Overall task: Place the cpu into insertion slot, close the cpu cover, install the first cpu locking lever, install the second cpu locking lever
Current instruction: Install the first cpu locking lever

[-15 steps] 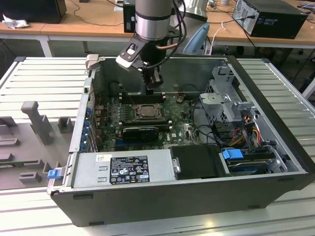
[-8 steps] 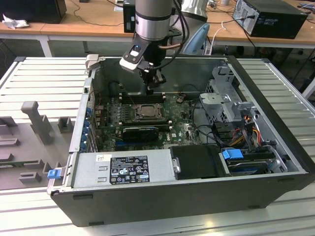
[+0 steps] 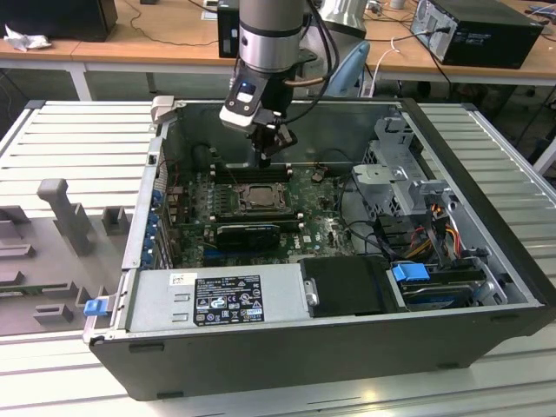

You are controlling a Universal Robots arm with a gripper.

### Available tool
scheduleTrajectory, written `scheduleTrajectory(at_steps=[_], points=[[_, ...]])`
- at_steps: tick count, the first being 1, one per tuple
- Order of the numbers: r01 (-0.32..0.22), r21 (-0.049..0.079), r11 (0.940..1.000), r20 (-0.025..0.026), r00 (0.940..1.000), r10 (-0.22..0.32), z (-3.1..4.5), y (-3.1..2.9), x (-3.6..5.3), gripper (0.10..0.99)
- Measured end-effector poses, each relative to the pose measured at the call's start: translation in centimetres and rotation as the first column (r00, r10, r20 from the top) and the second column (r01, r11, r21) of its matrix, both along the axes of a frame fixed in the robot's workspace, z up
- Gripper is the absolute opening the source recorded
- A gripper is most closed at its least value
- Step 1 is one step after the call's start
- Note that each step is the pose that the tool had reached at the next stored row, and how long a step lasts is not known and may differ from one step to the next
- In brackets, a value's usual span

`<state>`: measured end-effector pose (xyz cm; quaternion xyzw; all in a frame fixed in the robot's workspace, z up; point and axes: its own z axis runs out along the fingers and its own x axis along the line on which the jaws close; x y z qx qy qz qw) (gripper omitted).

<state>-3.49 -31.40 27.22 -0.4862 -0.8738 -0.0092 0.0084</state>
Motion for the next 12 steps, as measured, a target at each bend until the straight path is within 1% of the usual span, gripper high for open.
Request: scheduleTrajectory(at_steps=[3,5,7,9,10,11,12], points=[[-0.054,0.000,0.9985,0.0005,0.9985,0.054,-0.04,0.00,0.00,0.106],[-0.095,0.000,0.9954,0.0006,0.9954,0.095,-0.06,0.00,0.00,0.106],[-0.134,0.000,0.9910,0.0008,0.9910,0.134,-0.09,0.00,0.00,0.106],[-0.172,0.000,0.9851,0.0007,0.9851,0.172,-0.10,0.00,0.00,0.106],[-0.197,0.000,0.9803,0.0007,0.9803,0.197,-0.12,0.00,0.00,0.106],[-0.213,0.000,0.9771,0.0007,0.9771,0.213,-0.13,0.00,0.00,0.106],[-0.235,0.000,0.9719,0.0007,0.9719,0.235,-0.14,0.00,0.00,0.106]])
